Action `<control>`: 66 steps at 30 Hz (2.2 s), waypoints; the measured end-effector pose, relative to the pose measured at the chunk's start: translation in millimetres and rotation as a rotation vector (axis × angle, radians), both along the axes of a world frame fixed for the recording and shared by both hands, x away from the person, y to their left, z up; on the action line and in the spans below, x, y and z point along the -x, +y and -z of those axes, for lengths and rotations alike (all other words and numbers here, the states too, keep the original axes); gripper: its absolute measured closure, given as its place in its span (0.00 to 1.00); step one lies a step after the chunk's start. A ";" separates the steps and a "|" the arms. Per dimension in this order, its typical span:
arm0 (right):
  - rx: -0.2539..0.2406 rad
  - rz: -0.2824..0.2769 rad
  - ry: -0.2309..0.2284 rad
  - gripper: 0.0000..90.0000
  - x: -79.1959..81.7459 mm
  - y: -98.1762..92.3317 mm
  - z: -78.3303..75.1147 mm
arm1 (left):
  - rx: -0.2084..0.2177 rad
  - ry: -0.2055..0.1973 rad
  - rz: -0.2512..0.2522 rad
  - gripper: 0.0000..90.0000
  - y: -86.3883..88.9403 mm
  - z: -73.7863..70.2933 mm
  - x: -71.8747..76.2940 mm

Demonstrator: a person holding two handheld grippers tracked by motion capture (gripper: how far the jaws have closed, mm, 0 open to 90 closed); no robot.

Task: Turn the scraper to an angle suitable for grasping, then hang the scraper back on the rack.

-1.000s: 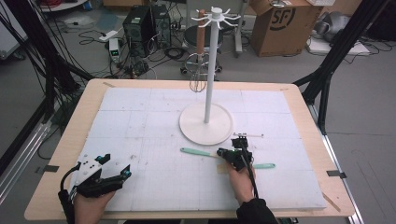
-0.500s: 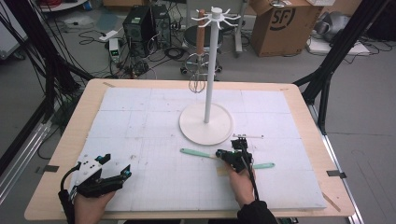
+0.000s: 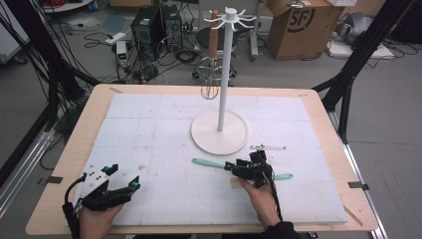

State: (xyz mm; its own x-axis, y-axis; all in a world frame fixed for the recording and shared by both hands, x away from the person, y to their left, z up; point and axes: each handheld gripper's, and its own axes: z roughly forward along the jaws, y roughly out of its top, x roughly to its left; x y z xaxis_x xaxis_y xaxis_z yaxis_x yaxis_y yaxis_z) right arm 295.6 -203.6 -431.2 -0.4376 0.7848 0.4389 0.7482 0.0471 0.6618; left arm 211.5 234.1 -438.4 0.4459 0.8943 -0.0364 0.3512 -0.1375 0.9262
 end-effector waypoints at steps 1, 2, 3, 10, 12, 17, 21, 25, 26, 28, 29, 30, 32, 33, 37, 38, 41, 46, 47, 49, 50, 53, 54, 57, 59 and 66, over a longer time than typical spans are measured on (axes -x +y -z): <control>0.003 -0.004 -0.003 0.47 0.4 -1.1 -0.8 | -0.003 0.000 0.002 0.20 -0.2 -0.1 -0.1; 0.001 -0.015 -0.006 0.47 -0.3 -2.3 -1.0 | 0.002 0.000 -0.001 0.20 -1.1 0.1 0.1; -0.005 -0.025 -0.005 0.48 -1.6 -3.1 -0.9 | 0.000 -0.001 0.000 0.20 -1.3 0.1 0.3; 0.042 -0.100 0.048 0.51 -15.1 3.5 8.9 | 0.000 0.002 0.000 0.20 -1.1 0.3 -0.2; 0.049 -0.108 0.053 0.53 -18.6 4.3 11.4 | 0.000 0.001 -0.001 0.20 -0.5 0.4 -0.1; 0.067 -0.112 0.065 0.56 -24.5 4.4 15.7 | -0.003 0.004 0.001 0.20 -0.7 0.4 -0.4; 0.117 -0.144 0.028 0.58 -22.6 8.4 15.1 | -0.002 0.004 0.001 0.20 -1.1 0.6 -0.7; 0.318 -0.212 -0.050 0.65 -18.4 22.2 10.4 | -0.005 0.002 0.005 0.20 -2.5 0.5 -0.4; 0.364 -0.223 -0.070 0.66 -18.2 25.7 9.8 | -0.007 0.003 0.007 0.20 -2.9 0.3 -0.2; 0.418 -0.239 -0.087 0.68 -17.2 30.4 8.9 | -0.007 0.001 0.008 0.20 -3.7 0.3 -0.1; 0.424 -0.246 -0.085 0.68 -17.8 30.5 8.6 | -0.007 0.002 0.007 0.20 -4.1 0.2 0.2; 0.427 -0.249 -0.087 0.68 -18.2 30.5 8.5 | -0.008 0.002 0.009 0.20 -4.2 0.1 0.3; 0.421 -0.265 -0.090 0.70 -19.7 28.9 9.2 | -0.009 0.001 0.009 0.20 -4.8 -0.1 0.5; 0.412 -0.261 -0.086 0.74 -21.0 27.3 9.3 | -0.008 0.001 0.010 0.20 -5.1 -0.1 0.7; 0.400 -0.278 -0.078 0.78 -24.5 23.6 9.3 | -0.007 0.000 0.011 0.20 -5.2 -0.1 0.6; 0.406 -0.281 -0.078 0.78 -24.6 24.0 8.9 | -0.009 0.002 0.011 0.20 -4.9 -0.1 0.4; 0.441 -0.302 -0.091 0.80 -24.4 27.2 7.4 | -0.008 0.003 0.012 0.20 -4.7 0.3 0.1; 0.457 -0.327 -0.106 0.86 -26.9 27.5 6.0 | -0.008 0.002 0.009 0.20 -3.7 0.4 0.1; 0.461 -0.327 -0.110 0.87 -27.0 27.9 5.9 | -0.005 0.003 0.006 0.20 -3.6 0.4 0.1; 0.463 -0.334 -0.128 0.89 -29.0 27.2 6.4 | -0.005 0.003 0.007 0.20 -3.1 0.4 0.0; 0.463 -0.332 -0.127 0.89 -30.1 26.9 6.3 | -0.007 0.003 0.008 0.20 -2.8 0.4 -0.2; 0.469 -0.352 -0.140 0.90 -29.5 26.6 6.3 | -0.005 0.003 0.007 0.20 -2.5 0.7 -0.6; 0.464 -0.356 -0.143 0.90 -29.7 26.6 6.4 | -0.004 0.003 0.006 0.20 -2.4 0.8 -0.8; 0.457 -0.377 -0.155 0.91 -28.0 28.0 5.7 | -0.001 0.004 0.005 0.20 -2.4 0.9 -0.8; 0.446 -0.380 -0.162 0.91 -27.0 29.6 4.5 | 0.000 0.003 0.004 0.20 -2.5 0.9 -0.8; 0.402 -0.377 -0.167 0.91 -27.5 27.5 1.4 | -0.004 0.003 0.004 0.20 -2.1 0.6 -0.5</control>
State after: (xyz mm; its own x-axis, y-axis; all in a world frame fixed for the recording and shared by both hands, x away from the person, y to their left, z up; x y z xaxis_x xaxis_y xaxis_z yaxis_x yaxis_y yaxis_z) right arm 323.0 -176.1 -432.6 -0.7574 0.6518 0.0395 0.5179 0.5628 0.6442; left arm 212.0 232.1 -439.0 0.4495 0.8926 -0.0341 0.3531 -0.1425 0.9247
